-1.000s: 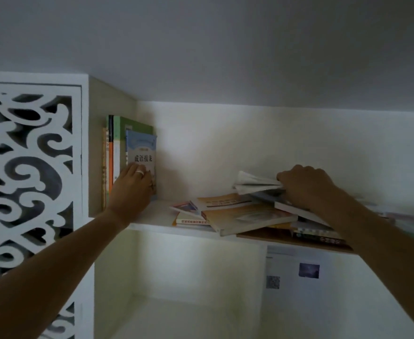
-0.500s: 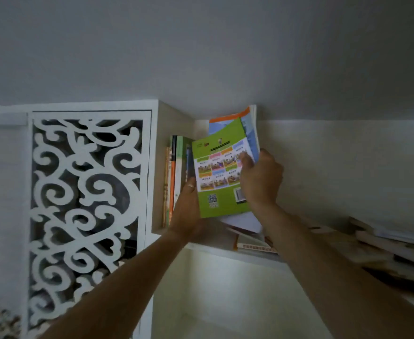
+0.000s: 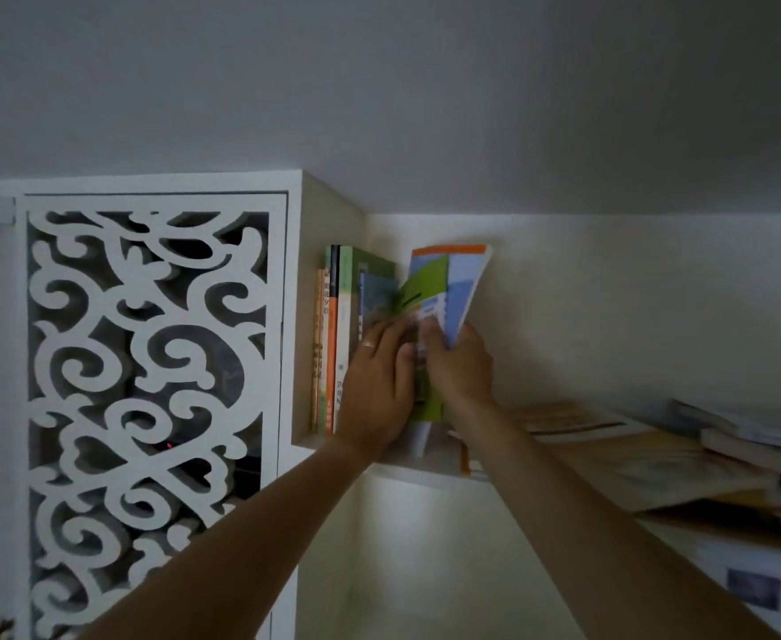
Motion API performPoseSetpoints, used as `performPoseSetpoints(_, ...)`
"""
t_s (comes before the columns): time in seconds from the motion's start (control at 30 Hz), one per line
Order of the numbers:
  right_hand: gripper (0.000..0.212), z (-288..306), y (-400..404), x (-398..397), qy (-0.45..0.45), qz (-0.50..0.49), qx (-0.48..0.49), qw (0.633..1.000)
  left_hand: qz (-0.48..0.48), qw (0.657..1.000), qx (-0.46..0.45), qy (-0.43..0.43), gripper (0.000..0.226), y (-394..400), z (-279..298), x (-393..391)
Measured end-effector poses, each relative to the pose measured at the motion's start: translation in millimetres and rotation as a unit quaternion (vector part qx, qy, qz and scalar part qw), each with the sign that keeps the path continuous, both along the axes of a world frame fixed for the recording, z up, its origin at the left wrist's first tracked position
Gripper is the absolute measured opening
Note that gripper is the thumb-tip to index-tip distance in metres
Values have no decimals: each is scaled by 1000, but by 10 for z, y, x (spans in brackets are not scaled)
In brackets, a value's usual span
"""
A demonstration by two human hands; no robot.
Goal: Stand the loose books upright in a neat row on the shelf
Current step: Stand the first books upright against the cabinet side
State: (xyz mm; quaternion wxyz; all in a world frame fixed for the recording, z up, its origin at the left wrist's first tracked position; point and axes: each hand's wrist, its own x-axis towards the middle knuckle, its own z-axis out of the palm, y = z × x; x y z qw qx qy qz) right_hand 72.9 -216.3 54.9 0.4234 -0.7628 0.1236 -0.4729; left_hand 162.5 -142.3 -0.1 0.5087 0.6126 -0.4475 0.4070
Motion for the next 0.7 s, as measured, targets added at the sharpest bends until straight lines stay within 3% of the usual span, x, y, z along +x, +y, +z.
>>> performPoseSetpoints(0.13,49,-160,163,148,47,252,51,965,-47,999,-16,20,64,13,-11,20)
performPoseSetpoints(0.2,45,-158,153,109,53,304,79,948,-45,999,-4,26,71,44,-18,52)
performPoseSetpoints(0.4,39,-127,98,124,81,266,33,960,9,999,27,-35,68,200,-18,102)
performPoseSetpoints(0.57,50,-143,249,264,59,203,-43,976,199,961,50,-186,68,299,-108,154)
performPoseSetpoints(0.7,45,-179,381,244,28,180,-45,982,281,938,25,-203,66,424,-131,203)
